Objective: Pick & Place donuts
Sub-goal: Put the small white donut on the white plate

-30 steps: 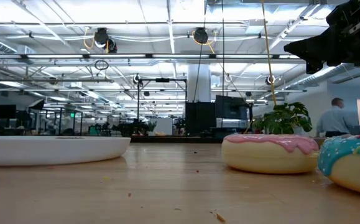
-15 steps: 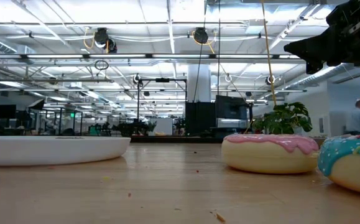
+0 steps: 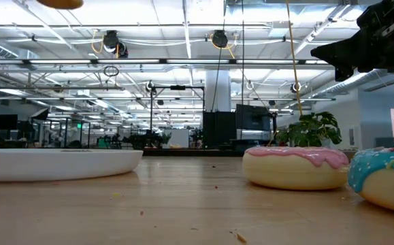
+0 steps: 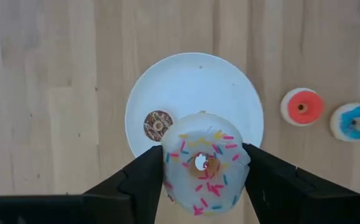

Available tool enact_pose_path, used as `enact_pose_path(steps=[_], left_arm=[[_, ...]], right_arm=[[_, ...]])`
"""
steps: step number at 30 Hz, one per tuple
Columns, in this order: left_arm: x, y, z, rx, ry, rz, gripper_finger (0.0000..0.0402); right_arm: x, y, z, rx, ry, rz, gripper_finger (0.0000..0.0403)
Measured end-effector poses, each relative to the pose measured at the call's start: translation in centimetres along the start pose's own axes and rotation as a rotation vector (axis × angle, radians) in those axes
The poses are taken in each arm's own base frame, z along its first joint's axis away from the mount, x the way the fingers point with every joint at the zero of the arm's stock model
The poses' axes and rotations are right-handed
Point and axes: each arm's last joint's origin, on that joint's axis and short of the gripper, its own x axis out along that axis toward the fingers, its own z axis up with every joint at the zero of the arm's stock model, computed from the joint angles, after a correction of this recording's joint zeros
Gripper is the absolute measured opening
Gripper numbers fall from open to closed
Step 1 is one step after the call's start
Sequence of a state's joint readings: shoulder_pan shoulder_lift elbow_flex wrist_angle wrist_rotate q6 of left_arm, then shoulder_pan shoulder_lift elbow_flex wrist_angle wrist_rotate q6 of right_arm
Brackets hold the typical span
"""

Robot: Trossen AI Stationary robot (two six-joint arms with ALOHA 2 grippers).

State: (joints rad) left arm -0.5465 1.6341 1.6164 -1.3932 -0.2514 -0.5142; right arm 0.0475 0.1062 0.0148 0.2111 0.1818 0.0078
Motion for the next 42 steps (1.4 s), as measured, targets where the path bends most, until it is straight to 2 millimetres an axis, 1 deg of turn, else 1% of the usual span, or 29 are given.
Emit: enact_pose_path(steps=[4,8,15,20,24,27,31,35,42], left_arm=[[1.6,0.0,-0.3,0.025,0.027,0.021,0.0199],[4.1,0.3,-0.5,0.036,0.054,0.022,0.0189],[8.8,0.6,-1.4,0.034,0.095,-0.051,0.0177],[11.9,0.7,-2.7,0.025,0.110,-0.064,0.0176],[13.7,0.7,-4.0,0.018,0.134,-0.069,0.0183],[14.8,0.7,-4.7,-0.008,0.137,-0.091,0.0182],[15.7,0.7,-5.4,-0.031,0.147,-0.103,0.0176],[16.2,0.8,-5.8,-0.046,0.152,-0.102,0.0173],[16.9,0.8,-6.3,-0.065,0.147,-0.112,0.0185]], right_arm=[[0.0,0.0,0.0,0.000,0.000,0.000,0.0000],[0.0,0.0,0.0,0.000,0.000,0.000,0.0000],[0.0,0.0,0.0,0.000,0.000,0.000,0.0000],[0.0,0.0,0.0,0.000,0.000,0.000,0.0000],[0.0,0.0,0.0,0.000,0.000,0.000,0.0000],[0.0,0.0,0.0,0.000,-0.001,0.000,0.0000],[0.0,0.0,0.0,0.000,0.000,0.000,0.0000],[0.0,0.0,0.0,0.000,0.000,0.000,0.0000],[0.0,0.0,0.0,0.000,0.000,0.000,0.0000]])
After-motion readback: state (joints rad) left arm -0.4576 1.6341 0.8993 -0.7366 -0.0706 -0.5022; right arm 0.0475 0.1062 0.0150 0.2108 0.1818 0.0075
